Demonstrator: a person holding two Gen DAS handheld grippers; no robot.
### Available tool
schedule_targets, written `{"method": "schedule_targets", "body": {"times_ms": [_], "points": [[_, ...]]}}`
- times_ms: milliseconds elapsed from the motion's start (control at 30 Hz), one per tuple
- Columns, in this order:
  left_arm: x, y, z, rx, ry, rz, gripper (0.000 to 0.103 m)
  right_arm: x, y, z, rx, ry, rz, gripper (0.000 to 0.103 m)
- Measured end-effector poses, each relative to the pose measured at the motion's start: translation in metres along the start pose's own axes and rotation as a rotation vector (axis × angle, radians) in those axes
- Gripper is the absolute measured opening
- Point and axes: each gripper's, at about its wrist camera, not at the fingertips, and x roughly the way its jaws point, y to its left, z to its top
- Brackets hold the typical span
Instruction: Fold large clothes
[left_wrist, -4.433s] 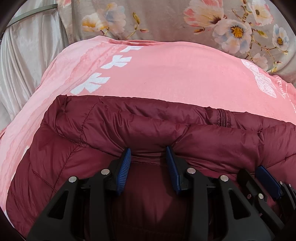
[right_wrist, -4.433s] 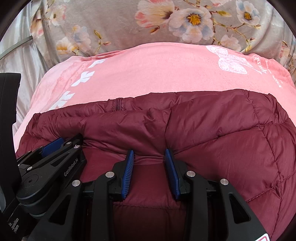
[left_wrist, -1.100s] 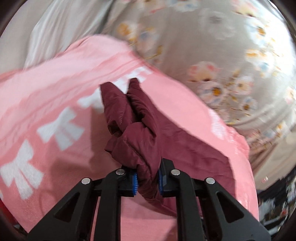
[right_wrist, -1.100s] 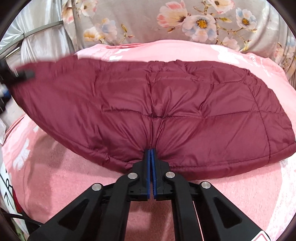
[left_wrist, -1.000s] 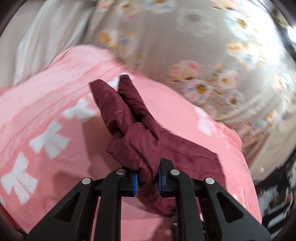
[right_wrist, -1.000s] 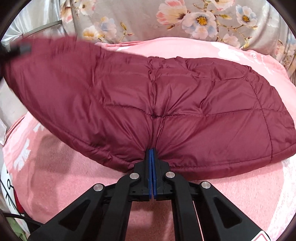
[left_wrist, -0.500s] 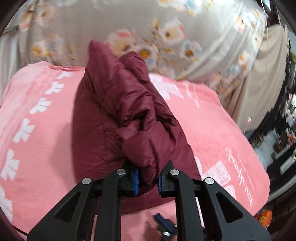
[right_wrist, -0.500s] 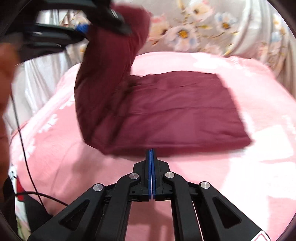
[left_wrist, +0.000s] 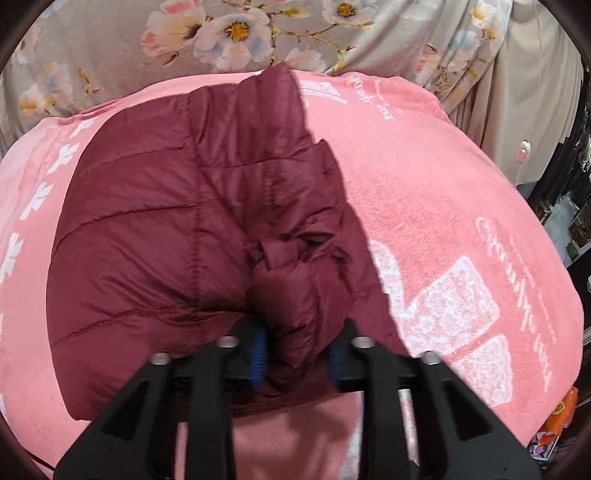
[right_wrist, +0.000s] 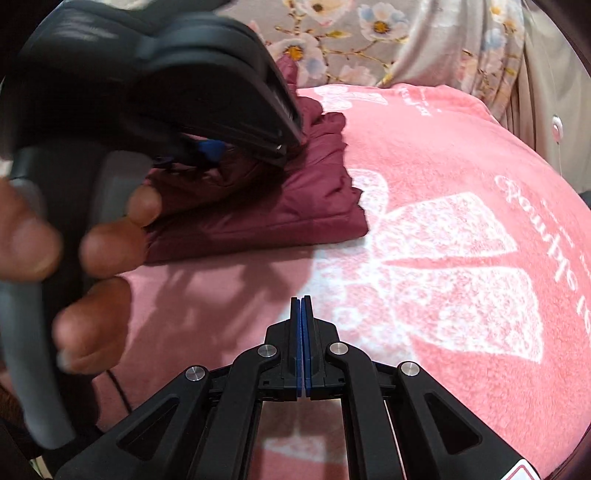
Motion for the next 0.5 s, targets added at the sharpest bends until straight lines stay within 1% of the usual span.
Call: {"method": "schedule_targets", "body": {"times_ms": [33, 67, 100, 133, 167, 200, 233, 267, 300, 333, 367, 400, 433, 500], "points": [[-0.010, 0.001, 0.002, -0.009, -0.012, -0.020, 0.045, -0.004, 0.001, 0.001, 0.006, -0.013, 0.007, 0.006], [-0.020, 0.003, 0.004, -0.023, -0.029, -0.031, 0.047, -0.008, 0.001, 0.003, 0.009, -0.028, 0.015, 0.007], [-0.040, 0.009, 0.008, -0.044, -0.070, -0.061, 0.054, -0.013, 0.000, 0.007, 0.015, -0.051, 0.020, 0.014], [-0.053, 0.013, 0.012, -0.063, -0.102, -0.080, 0.066, -0.017, -0.002, 0.011, 0.027, -0.073, 0.020, 0.031], [-0.071, 0.022, 0.015, -0.092, -0.150, -0.096, 0.072, -0.020, -0.005, 0.015, 0.041, -0.095, 0.023, 0.041], [-0.094, 0.038, 0.019, -0.133, -0.217, -0.101, 0.081, -0.023, -0.007, 0.019, 0.054, -0.119, 0.031, 0.051], [-0.107, 0.050, 0.021, -0.156, -0.260, -0.077, 0.082, -0.028, -0.009, 0.025, 0.073, -0.154, 0.048, 0.052], [-0.121, 0.067, 0.024, -0.185, -0.306, -0.017, 0.082, -0.031, -0.009, 0.033, 0.081, -0.179, 0.066, 0.053], [-0.127, 0.081, 0.026, -0.210, -0.327, 0.037, 0.082, -0.033, -0.008, 0.042, 0.081, -0.198, 0.078, 0.055], [-0.134, 0.100, 0.028, -0.254, -0.348, 0.109, 0.082, -0.033, -0.007, 0.050, 0.081, -0.215, 0.087, 0.059], [-0.139, 0.119, 0.027, -0.301, -0.361, 0.157, 0.082, -0.032, -0.009, 0.057, 0.082, -0.225, 0.096, 0.060], [-0.143, 0.137, 0.026, -0.349, -0.370, 0.188, 0.082, -0.029, -0.008, 0.066, 0.087, -0.231, 0.113, 0.064], [-0.146, 0.155, 0.024, -0.399, -0.375, 0.213, 0.082, -0.024, -0.009, 0.074, 0.095, -0.230, 0.129, 0.064], [-0.149, 0.179, 0.019, -0.453, -0.378, 0.252, 0.082, -0.013, -0.010, 0.090, 0.108, -0.228, 0.164, 0.064]]}}
